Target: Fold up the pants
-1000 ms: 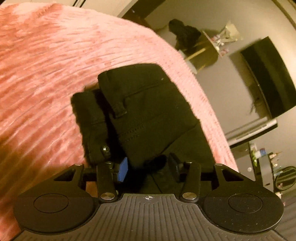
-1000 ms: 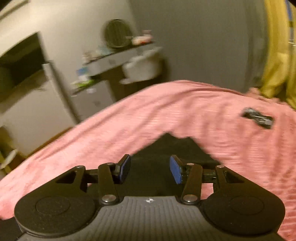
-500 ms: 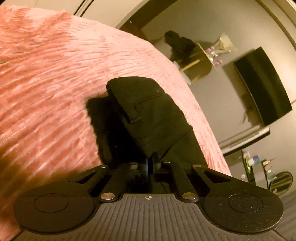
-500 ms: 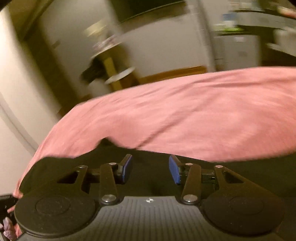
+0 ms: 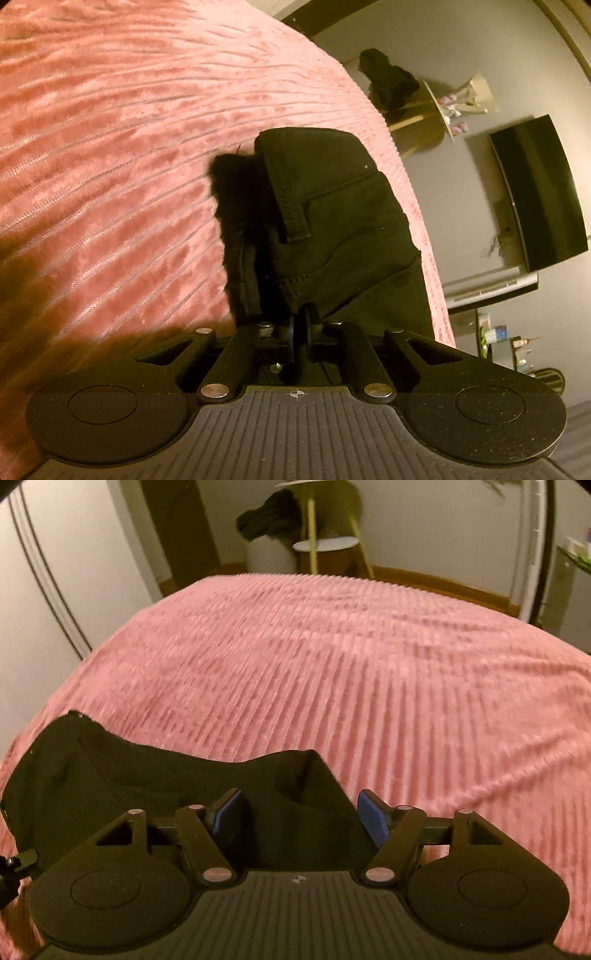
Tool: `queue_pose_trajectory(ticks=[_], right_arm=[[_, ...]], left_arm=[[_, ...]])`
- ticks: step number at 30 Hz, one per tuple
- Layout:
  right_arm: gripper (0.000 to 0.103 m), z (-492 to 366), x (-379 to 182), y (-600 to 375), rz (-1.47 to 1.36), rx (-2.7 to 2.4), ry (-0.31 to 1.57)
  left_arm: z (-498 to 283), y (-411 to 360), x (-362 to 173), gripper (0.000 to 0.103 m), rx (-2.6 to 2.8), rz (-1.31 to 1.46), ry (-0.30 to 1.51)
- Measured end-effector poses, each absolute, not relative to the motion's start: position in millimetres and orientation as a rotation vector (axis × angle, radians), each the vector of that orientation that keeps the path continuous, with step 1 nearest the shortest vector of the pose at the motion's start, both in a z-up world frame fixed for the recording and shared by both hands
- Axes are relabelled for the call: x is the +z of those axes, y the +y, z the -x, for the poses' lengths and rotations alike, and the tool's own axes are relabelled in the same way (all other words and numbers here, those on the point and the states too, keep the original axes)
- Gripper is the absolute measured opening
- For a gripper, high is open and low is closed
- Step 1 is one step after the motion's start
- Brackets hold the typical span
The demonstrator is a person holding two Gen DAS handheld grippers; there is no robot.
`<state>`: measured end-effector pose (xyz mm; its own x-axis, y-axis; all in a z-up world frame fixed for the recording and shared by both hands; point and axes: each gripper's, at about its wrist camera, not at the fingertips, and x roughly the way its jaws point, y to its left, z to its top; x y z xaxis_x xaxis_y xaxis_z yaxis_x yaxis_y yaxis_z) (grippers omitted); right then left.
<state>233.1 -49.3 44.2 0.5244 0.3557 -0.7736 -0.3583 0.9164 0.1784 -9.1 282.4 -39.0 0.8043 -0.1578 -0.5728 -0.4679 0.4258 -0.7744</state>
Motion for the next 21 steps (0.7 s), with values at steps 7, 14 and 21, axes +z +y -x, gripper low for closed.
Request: queue_pose_trajectory(ticks=[7,14,21], right_arm=[[0.005,-226.7,48.0,-26.3,0.169,0.414,0.831],[0.0,-255.0,21.8,-21.2,0.239,0.191,0.899],[0.004,-177.7,77.9,-61.8,0.094,0.24,0.648]], left_arm=[[15.5,283.5,-44.0,0.009,0.206,1.16,0.626],[15.0,278.9,-38.8,0.009,0.22,1.125,0.633],[15.4,276.2,-34.6,0.019,0.226,1.117,0.619]])
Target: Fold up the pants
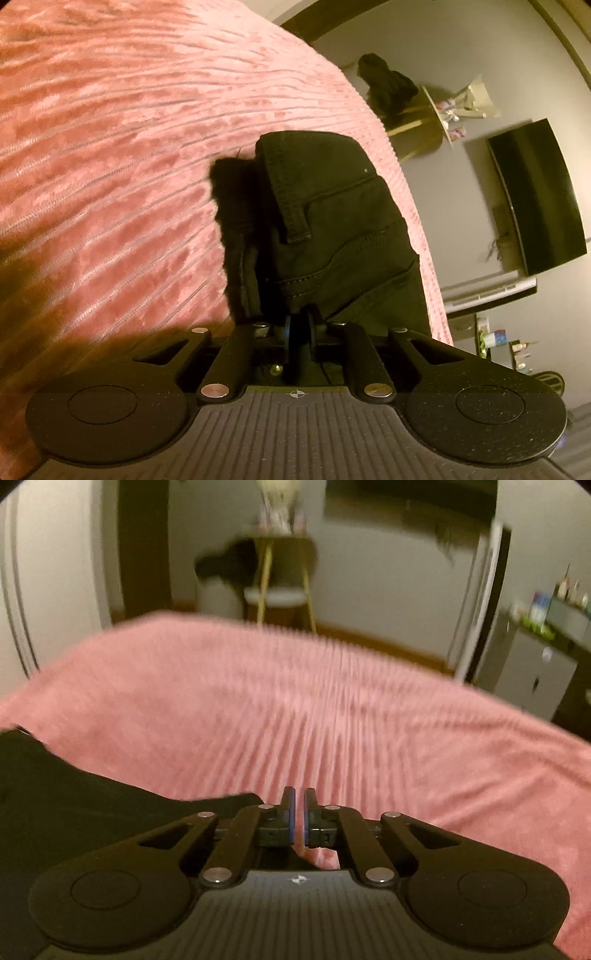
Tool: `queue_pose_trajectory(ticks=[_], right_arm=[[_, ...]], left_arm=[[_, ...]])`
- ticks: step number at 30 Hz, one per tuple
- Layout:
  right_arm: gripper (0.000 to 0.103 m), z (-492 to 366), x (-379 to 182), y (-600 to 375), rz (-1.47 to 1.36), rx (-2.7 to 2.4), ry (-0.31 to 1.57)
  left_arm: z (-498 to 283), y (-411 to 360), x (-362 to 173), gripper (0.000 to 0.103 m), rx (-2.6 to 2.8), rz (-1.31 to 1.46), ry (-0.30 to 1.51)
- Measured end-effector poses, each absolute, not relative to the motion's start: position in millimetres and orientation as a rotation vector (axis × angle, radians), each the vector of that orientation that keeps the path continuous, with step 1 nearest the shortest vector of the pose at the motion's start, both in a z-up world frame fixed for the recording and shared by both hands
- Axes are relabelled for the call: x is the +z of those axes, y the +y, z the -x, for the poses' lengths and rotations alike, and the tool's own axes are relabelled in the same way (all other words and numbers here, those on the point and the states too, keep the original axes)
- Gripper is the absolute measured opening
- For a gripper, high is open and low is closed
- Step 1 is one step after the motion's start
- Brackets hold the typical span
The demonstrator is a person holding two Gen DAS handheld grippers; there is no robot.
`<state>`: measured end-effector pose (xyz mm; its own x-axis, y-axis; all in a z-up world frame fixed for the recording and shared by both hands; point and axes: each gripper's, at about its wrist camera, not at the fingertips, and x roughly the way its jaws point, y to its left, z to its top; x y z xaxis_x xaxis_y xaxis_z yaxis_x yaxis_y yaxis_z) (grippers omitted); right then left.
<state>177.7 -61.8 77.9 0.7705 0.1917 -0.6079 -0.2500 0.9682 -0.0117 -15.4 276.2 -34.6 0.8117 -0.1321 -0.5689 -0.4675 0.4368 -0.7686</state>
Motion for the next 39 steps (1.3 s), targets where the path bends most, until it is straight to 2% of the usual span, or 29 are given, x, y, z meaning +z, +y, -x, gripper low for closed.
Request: queue_pose_trajectory(ticks=[1,4,6,7,9,11,15,19,23,26,28,29,31,36,39], right_arm=[[0.006,-161.4,83.1,-68.6,0.072,0.26,0.639],[0.008,-119.3,84.4,-89.7,0.02,0.277,0.648],[0.012,-101.4,76.3,-103.8,-0.004,0.25,0.664],[0.017,-95.4,69.9,-108.5,-0.013,0.225,0.678],[0.021,-96.5,51.0,-123.4,-0.034,0.148,0.756],[0.021,-101.2,34.1,-140.0,-0.07,0.082,0.833],[0.022,-94.3,37.7,-151.7,-0.118,0.091,0.776],[0.03,-91.5,32.5,-158.8,-0.108,0.108,0.733],[0.031,-84.4,13.9,-173.1,-0.073,0.125,0.674],[0.033,-85.1,6.5,-169.3,0.006,0.135,0.635],[0.036,-83.9,3.0,-165.5,0.052,0.142,0.613],[0.037,-83.9,1.4,-166.3,0.049,0.148,0.604],[0.04,-85.3,-3.1,-170.7,0.026,0.165,0.587],[0.041,-85.1,7.4,-179.7,-0.038,0.169,0.638],[0.044,-76.0,23.9,-211.8,-0.246,0.133,0.706]], left_arm=[[15.4,276.2,-34.1,0.031,0.224,1.116,0.608],[18.1,276.2,-32.6,0.055,0.181,1.132,0.58],[22.1,273.1,-25.5,0.064,0.192,1.105,0.568],[24.8,270.8,-19.8,0.071,0.193,1.088,0.56],[31.8,262.1,-4.8,0.078,0.187,1.038,0.532],[35.8,247.4,13.1,0.079,0.174,0.957,0.517],[23.2,200.4,49.4,0.087,0.064,0.754,0.535],[-19.5,152.9,65.8,0.093,-0.024,0.644,0.567],[-72.7,107.1,53.5,0.094,-0.039,0.54,0.583],[-104.7,86.9,19.4,0.093,0.038,0.442,0.65],[-118.2,76.3,-1.2,0.088,0.085,0.308,0.707],[-118.1,69.4,-4.0,0.089,0.085,0.213,0.695],[-115.8,59.1,-8.2,0.098,0.113,0.093,0.674],[-111.3,56.2,-9.3,0.099,0.137,0.058,0.695],[-99.4,57.4,0.0,0.099,0.113,0.145,0.715]])
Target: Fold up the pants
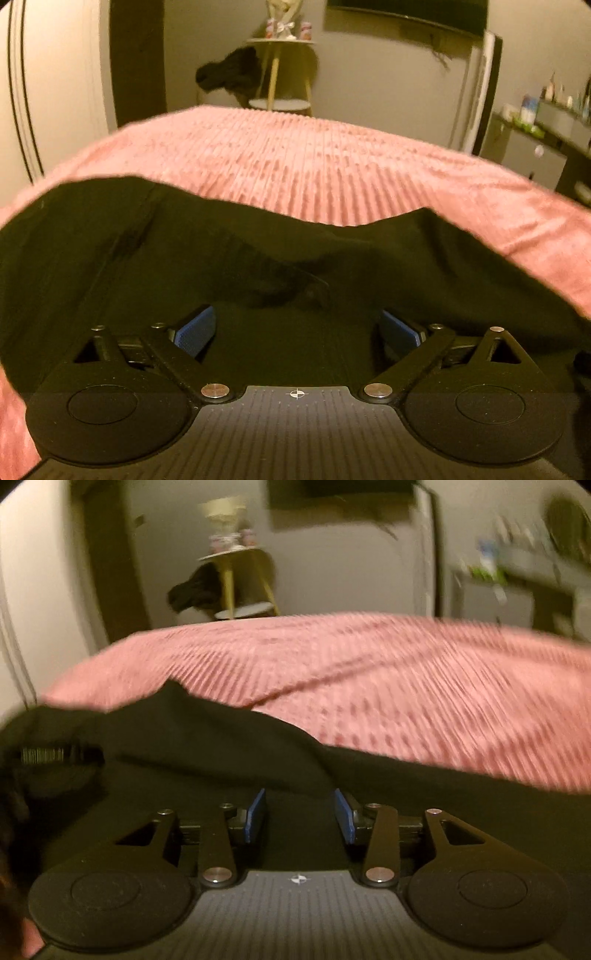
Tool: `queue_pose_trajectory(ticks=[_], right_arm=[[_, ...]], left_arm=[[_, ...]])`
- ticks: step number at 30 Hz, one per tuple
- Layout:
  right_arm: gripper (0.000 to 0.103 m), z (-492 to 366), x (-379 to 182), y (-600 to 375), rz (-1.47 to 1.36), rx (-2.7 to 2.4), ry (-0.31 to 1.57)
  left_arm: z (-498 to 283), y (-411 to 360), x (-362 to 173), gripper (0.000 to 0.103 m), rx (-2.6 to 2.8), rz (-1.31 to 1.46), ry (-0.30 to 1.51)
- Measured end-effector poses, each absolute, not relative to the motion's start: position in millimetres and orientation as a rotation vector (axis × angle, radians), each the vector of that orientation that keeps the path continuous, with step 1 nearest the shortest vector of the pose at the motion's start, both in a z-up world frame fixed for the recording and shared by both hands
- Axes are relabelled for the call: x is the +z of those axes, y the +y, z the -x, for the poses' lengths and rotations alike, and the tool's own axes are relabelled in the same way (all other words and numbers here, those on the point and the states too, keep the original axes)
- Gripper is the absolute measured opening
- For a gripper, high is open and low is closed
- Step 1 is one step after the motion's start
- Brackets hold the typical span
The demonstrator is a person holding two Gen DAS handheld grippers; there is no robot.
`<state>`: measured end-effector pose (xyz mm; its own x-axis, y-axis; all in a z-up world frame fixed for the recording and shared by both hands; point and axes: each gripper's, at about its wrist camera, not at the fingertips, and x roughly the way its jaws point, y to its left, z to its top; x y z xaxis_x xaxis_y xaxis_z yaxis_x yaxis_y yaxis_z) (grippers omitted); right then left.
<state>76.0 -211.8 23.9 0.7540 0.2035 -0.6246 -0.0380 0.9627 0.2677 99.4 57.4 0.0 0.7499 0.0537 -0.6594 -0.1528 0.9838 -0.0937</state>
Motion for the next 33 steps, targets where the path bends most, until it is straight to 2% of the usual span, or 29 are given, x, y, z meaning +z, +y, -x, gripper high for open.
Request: queue_pose_trajectory(ticks=[3,8,11,12,13,17,20,24,25,26,29,30,31,32,33], right_arm=[[0.054,-58.2,31.4,-265.8,-0.475,0.103,0.737],[0.054,-23.1,34.7,-367.3,-0.64,-0.064,0.759],[0.057,23.5,53.1,-425.1,-0.667,-0.295,0.675],[0.067,43.4,59.0,-442.0,-0.696,-0.361,0.634],[0.071,64.8,63.7,-458.5,-0.727,-0.43,0.592],[0.069,141.2,61.7,-509.6,-0.899,-0.627,0.478],[0.062,171.2,41.8,-530.9,-1.045,-0.681,0.465],[0.043,177.7,18.7,-544.9,-1.167,-0.648,0.394],[0.034,174.1,14.8,-547.3,-1.178,-0.633,0.378],[0.032,169.2,13.0,-549.8,-1.185,-0.614,0.368],[0.036,151.6,10.5,-558.5,-1.249,-0.571,0.358],[0.049,147.0,9.7,-558.7,-1.268,-0.568,0.363],[0.055,141.4,8.1,-560.2,-1.275,-0.57,0.37],[0.054,135.8,6.9,-560.7,-1.27,-0.571,0.379],[0.047,128.4,6.6,-563.9,-1.265,-0.573,0.396]], left_arm=[[-82.1,57.2,12.9,0.1,0.054,0.286,0.727],[-57.9,23.6,11.9,0.101,-0.028,0.258,0.775],[-51.5,8.8,11.9,0.101,-0.109,0.23,0.792],[-49.9,6.7,11.8,0.101,-0.123,0.227,0.794],[-50.2,5.8,10.4,0.101,-0.129,0.222,0.798],[-59.3,9.0,3.1,0.101,-0.099,0.205,0.819],[-54.0,13.0,3.1,0.101,-0.092,0.21,0.819],[-48.6,7.4,5.8,0.101,-0.087,0.188,0.821],[-47.7,7.0,6.5,0.101,-0.084,0.188,0.824],[-45.9,7.6,7.1,0.101,-0.08,0.192,0.825],[-41.9,8.9,8.6,0.101,-0.066,0.209,0.829],[-41.0,9.2,9.0,0.101,-0.063,0.213,0.831],[-39.9,9.6,9.4,0.101,-0.061,0.218,0.832],[-39.3,9.7,9.4,0.101,-0.059,0.221,0.833],[-39.2,9.4,9.3,0.101,-0.057,0.22,0.834]])
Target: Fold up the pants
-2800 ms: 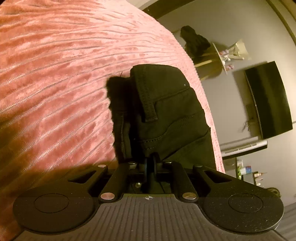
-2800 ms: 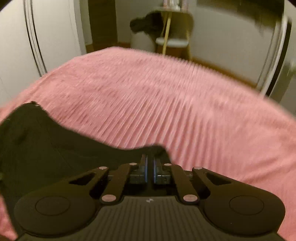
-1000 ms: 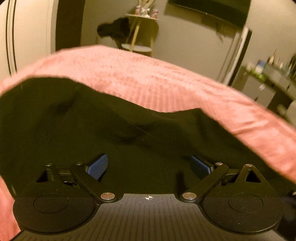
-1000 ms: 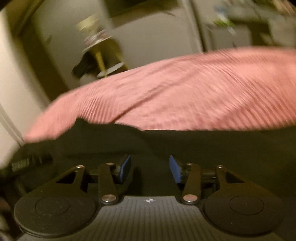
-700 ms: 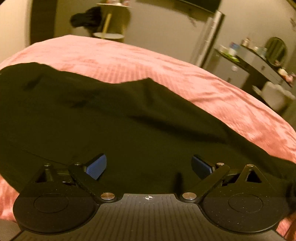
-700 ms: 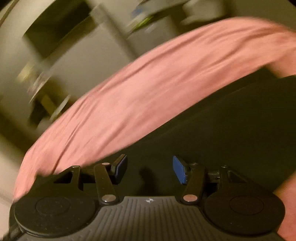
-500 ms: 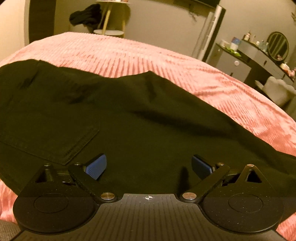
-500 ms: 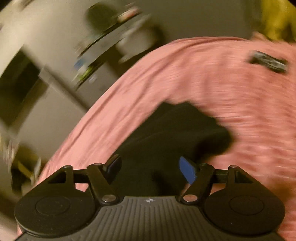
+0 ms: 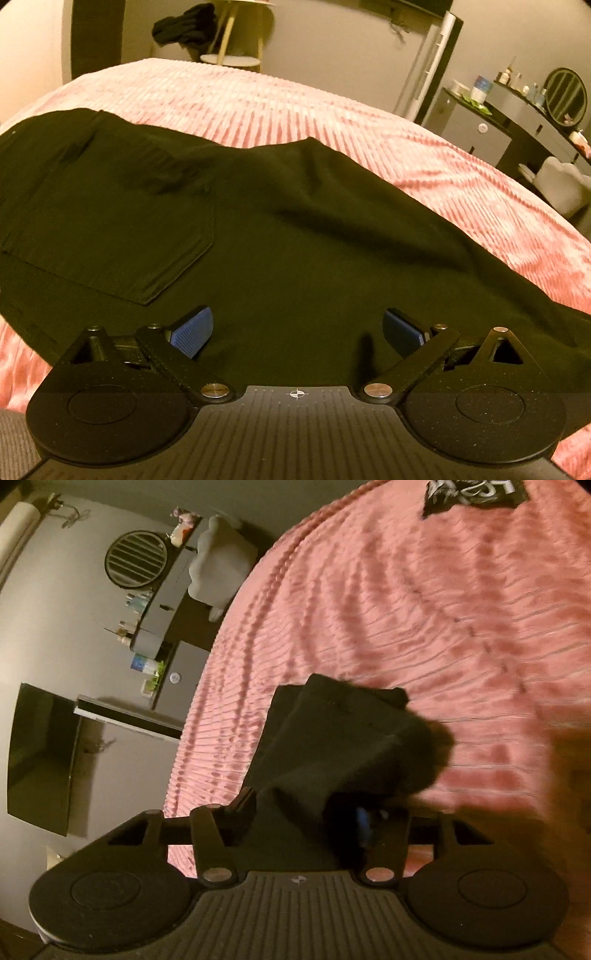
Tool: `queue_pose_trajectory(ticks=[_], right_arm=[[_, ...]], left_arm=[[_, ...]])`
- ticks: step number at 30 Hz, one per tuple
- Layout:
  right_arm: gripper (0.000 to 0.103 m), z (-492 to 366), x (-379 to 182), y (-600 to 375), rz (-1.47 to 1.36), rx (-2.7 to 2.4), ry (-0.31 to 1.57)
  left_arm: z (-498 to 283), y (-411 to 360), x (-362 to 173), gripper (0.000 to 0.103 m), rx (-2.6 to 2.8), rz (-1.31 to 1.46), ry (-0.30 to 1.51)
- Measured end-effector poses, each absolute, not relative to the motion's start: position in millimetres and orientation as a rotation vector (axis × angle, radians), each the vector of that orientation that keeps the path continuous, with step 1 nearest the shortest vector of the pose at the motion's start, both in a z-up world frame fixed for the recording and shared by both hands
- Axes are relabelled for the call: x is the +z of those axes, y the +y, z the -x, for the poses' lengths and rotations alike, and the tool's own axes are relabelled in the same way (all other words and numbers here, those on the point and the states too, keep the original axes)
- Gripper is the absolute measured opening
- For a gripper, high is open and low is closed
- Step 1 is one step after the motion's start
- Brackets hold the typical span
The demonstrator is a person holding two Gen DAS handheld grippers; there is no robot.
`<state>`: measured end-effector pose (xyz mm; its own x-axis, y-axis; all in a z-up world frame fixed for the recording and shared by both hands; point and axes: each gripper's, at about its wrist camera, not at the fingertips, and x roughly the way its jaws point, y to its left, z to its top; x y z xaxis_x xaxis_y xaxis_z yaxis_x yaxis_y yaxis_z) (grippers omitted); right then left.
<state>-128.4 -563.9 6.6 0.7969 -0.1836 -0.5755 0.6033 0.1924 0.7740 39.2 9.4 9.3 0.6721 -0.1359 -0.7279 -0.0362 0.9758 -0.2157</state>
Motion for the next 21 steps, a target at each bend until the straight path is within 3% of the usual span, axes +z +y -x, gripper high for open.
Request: queue_pose_trajectory(ticks=[1,3,6,11,14,15,16,17,18,21], right_arm=[[0.028,124.1,6.5,-564.7,-1.264,-0.575,0.411],[0.01,113.2,13.0,-565.8,-1.242,-0.556,0.416],[0.009,97.4,47.7,-560.7,-1.105,-0.511,0.416],[0.008,108.6,93.4,-554.9,-1.105,-0.099,0.072],[0.009,120.5,95.6,-558.7,-1.061,-0.092,-0.017],[0.017,123.3,90.1,-563.0,-1.043,-0.154,0.006],[0.041,124.2,82.6,-567.2,-1.018,-0.271,0.084],[0.052,125.9,72.5,-571.5,-1.022,-0.367,0.164],[0.057,127.3,60.0,-576.4,-1.048,-0.433,0.243],[0.057,143.6,29.8,-577.8,-1.105,-0.506,0.311]], left_arm=[[-39.3,8.8,9.1,0.101,-0.054,0.216,0.835],[-38.8,7.1,8.8,0.101,-0.052,0.202,0.834],[-39.1,3.7,7.8,0.101,-0.051,0.172,0.836],[-39.0,6.8,7.8,0.101,-0.045,0.197,0.836],[-39.7,10.9,8.0,0.101,-0.044,0.228,0.836],[-40.1,11.5,7.9,0.101,-0.045,0.232,0.836],[-40.2,11.2,7.7,0.101,-0.046,0.23,0.837],[-40.1,10.5,7.8,0.101,-0.046,0.225,0.837],[-39.8,9.9,7.8,0.101,-0.047,0.22,0.837],[-39.5,8.4,6.7,0.101,-0.047,0.206,0.836]])
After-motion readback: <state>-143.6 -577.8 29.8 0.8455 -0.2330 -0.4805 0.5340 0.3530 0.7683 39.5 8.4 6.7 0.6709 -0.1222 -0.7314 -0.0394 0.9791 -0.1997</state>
